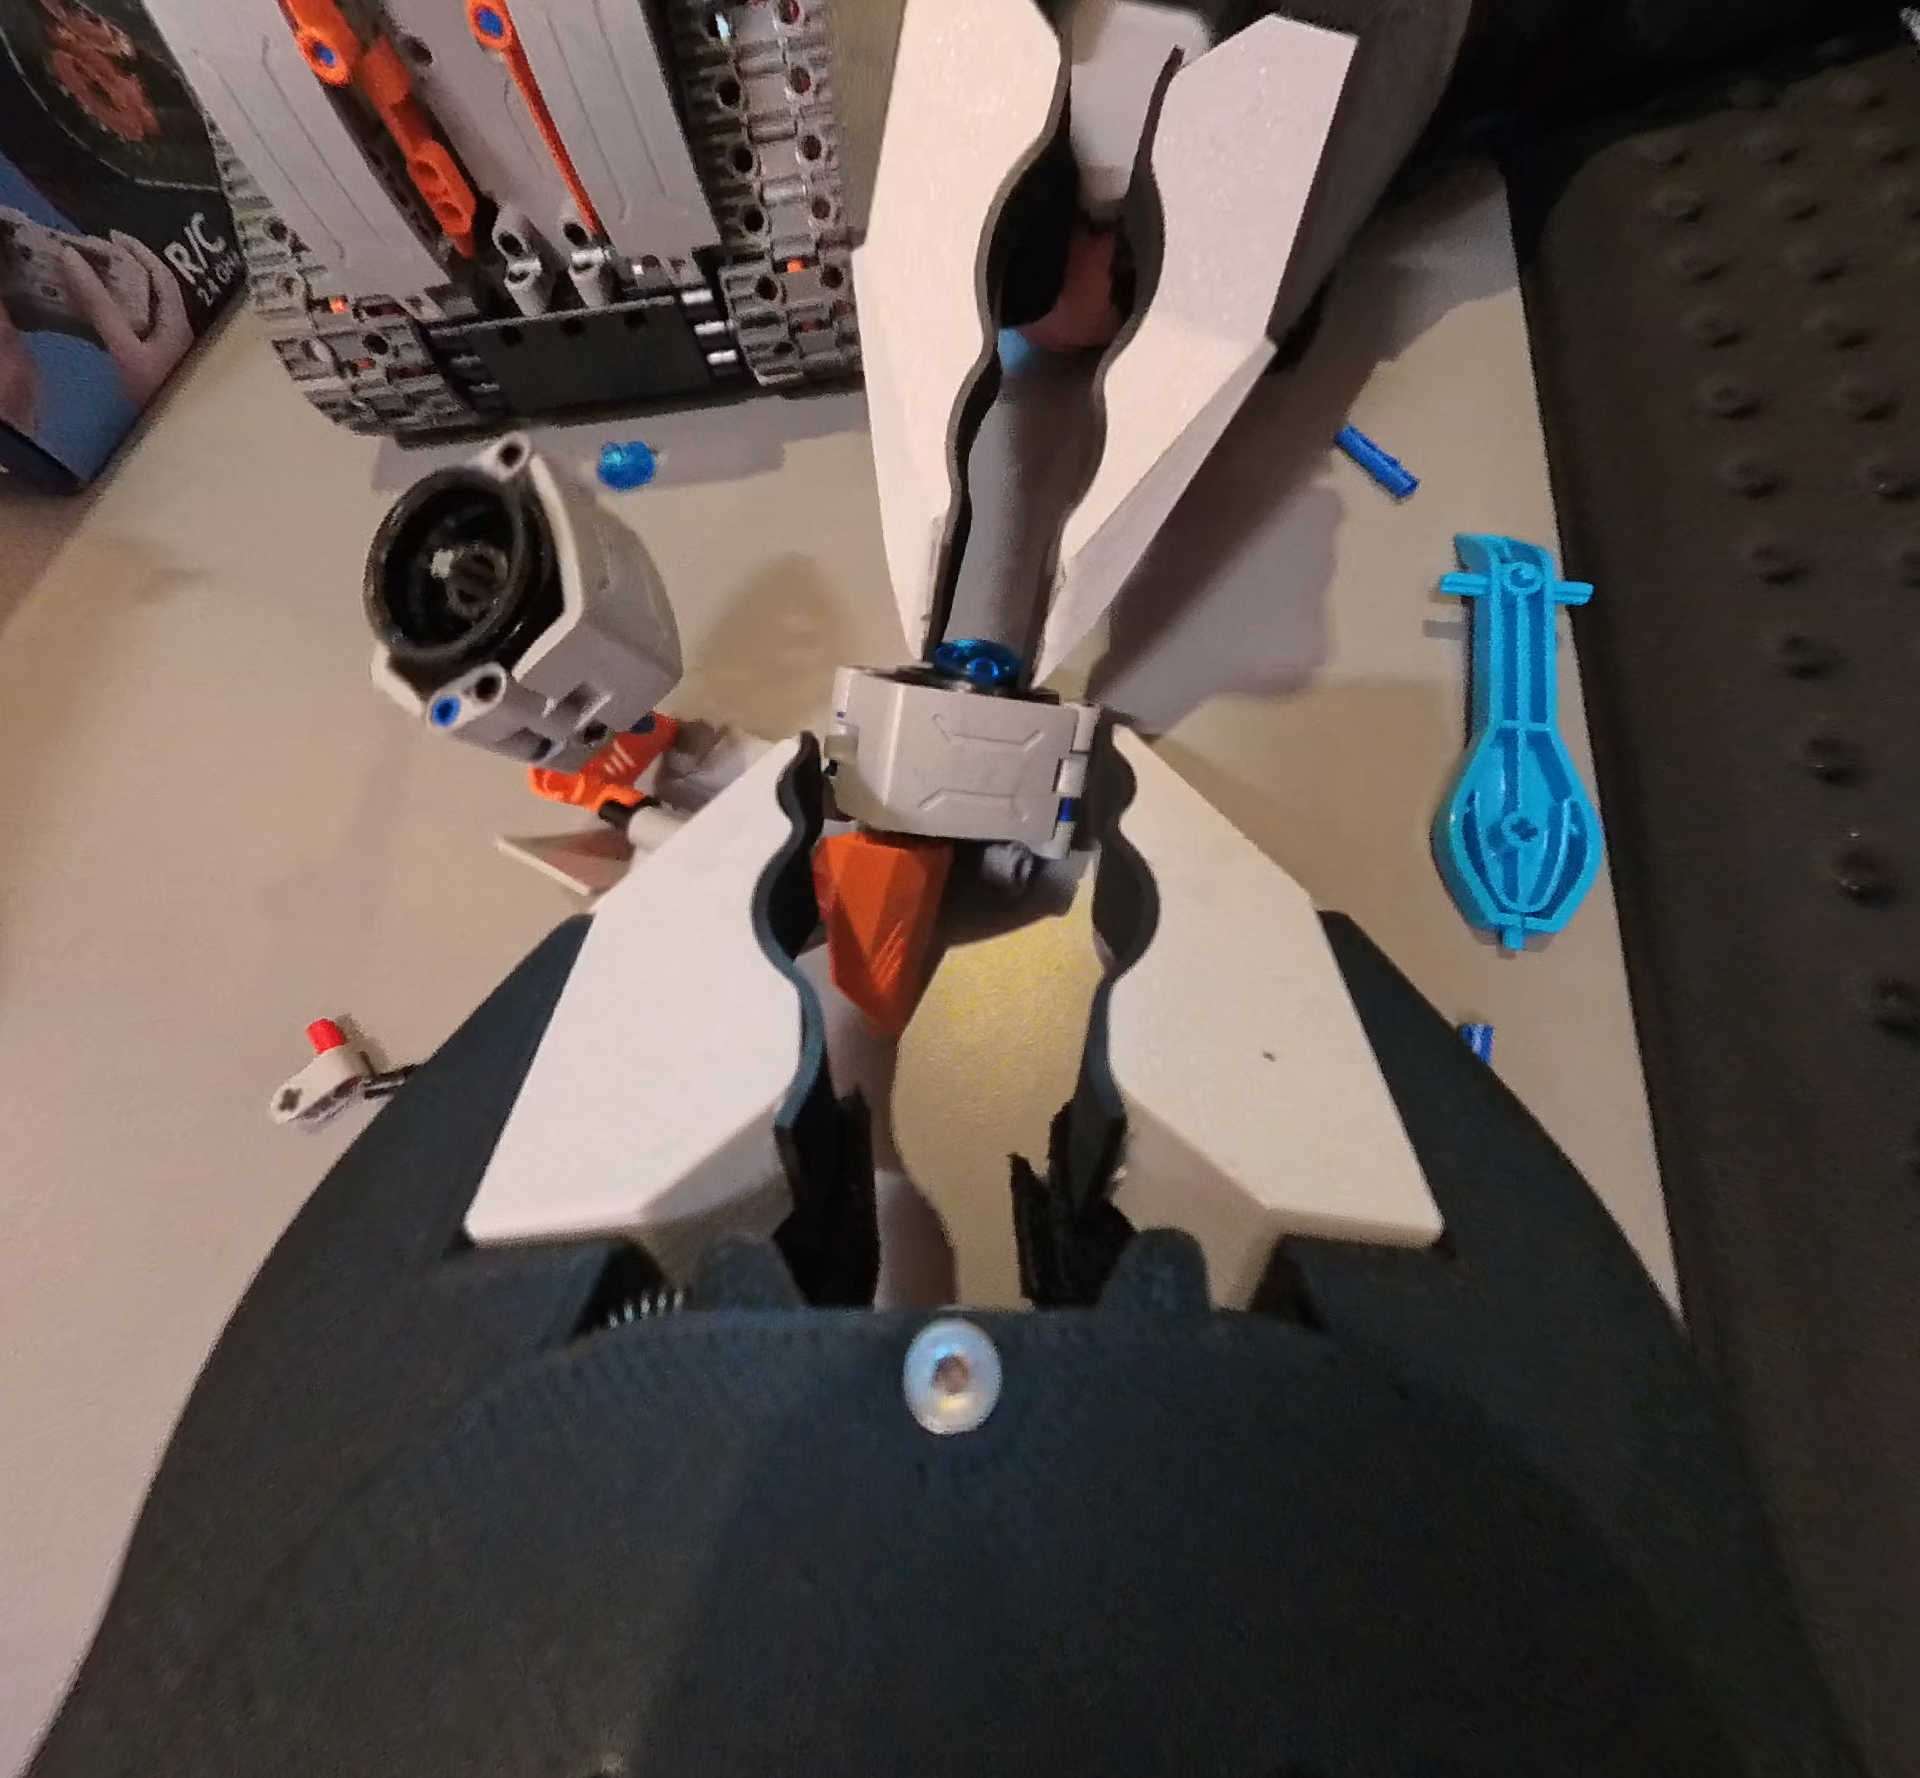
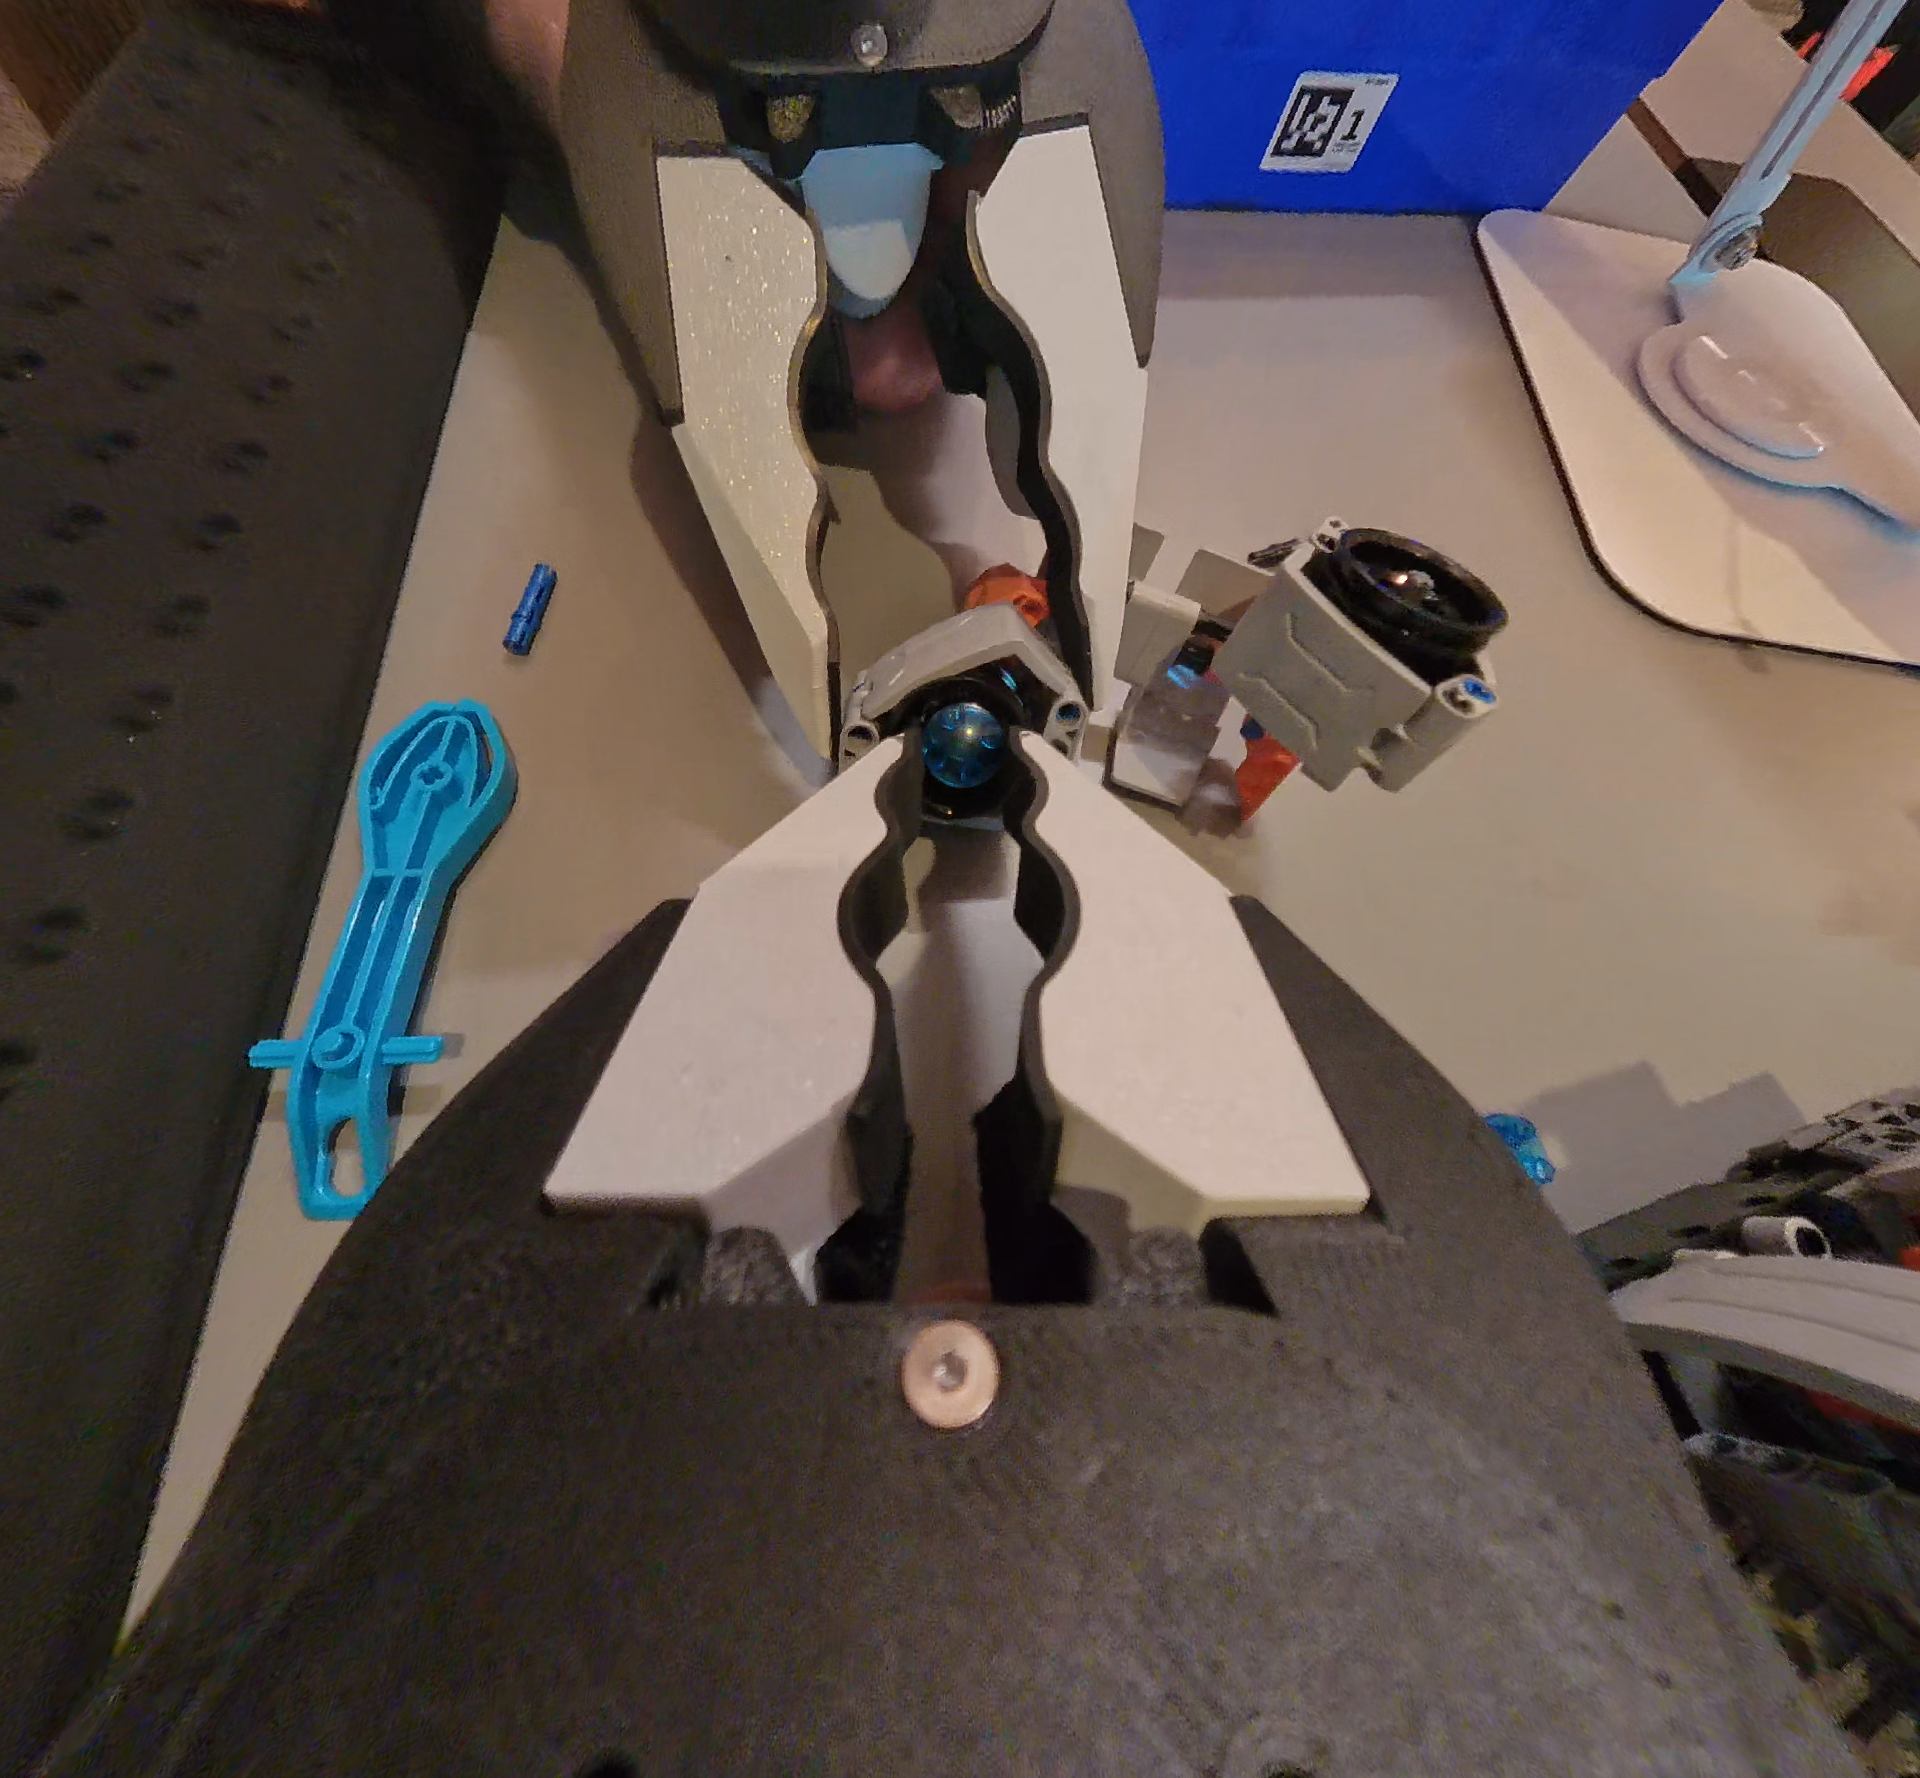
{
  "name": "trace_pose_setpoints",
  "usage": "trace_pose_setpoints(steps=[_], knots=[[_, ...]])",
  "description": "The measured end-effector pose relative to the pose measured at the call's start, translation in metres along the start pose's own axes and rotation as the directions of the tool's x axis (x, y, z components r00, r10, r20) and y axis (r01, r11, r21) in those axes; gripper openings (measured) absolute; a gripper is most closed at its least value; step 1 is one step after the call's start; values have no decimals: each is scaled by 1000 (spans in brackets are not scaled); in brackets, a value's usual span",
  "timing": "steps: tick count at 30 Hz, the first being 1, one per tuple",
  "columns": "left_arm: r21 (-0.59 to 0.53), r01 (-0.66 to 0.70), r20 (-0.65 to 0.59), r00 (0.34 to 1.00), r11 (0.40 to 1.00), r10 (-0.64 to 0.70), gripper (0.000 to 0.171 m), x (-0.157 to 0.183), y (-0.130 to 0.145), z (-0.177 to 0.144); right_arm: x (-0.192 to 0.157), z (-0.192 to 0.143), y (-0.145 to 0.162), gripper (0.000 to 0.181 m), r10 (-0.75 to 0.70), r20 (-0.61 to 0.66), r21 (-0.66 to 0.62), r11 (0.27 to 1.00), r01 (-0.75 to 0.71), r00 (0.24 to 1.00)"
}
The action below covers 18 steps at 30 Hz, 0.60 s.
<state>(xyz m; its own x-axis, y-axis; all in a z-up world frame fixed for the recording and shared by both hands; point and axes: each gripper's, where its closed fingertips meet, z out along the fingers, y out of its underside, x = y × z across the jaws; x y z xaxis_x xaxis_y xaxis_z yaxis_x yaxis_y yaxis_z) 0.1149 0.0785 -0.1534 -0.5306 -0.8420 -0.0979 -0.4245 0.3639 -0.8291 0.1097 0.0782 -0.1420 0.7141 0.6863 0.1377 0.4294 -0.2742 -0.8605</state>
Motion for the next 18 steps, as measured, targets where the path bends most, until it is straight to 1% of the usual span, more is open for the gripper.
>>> trace_pose_setpoints(steps=[2,4,7,10,15,18], knots=[[61,16,7,1000,998,-16,48,-2,-9,-4,3,-5,-8,12,31,-1,40,999,-30,1000],[135,43,-13,999,990,-42,48,-3,-20,-9,5,-12,-19,12,61,-5,95,994,-60,998],[267,99,-55,995,959,-87,48,-6,-42,-21,10,-25,-41,12,131,9,218,967,-130,991],[354,99,-69,994,930,-79,48,-6,-60,-31,12,-35,-57,12,163,36,315,934,-166,986],[393,73,-49,997,917,-58,46,-3,-68,-38,9,-39,-67,12,173,65,375,908,-185,983],[390,79,-53,997,917,-63,46,-3,-66,-37,9,-38,-65,12,168,59,356,918,-177,984]])
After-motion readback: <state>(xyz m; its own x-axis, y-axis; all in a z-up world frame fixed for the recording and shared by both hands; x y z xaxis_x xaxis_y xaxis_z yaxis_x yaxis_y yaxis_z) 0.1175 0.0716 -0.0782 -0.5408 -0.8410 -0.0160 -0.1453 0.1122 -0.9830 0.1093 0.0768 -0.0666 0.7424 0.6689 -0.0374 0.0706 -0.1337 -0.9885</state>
